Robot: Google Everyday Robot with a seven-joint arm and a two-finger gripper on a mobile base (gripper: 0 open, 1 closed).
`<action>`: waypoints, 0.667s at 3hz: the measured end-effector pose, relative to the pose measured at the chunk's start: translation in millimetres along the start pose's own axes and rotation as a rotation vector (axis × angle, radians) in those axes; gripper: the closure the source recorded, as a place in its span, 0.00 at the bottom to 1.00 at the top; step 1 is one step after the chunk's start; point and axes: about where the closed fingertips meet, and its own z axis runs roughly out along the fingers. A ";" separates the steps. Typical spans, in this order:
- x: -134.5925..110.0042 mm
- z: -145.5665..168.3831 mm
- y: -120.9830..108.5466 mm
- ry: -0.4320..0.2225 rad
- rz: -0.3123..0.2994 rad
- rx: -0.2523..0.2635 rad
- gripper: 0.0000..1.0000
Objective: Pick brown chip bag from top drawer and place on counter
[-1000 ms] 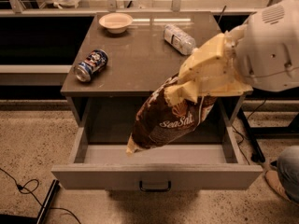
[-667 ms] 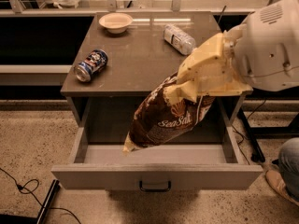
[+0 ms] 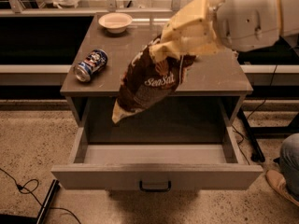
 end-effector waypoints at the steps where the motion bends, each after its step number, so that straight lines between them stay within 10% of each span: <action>1: 46.6 22.7 -3.8 0.017 -0.073 0.136 1.00; 2: 90.5 49.2 4.7 0.051 -0.120 0.224 1.00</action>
Offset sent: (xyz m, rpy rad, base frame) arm 0.1645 0.0244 -0.0082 0.2689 -0.2574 0.0807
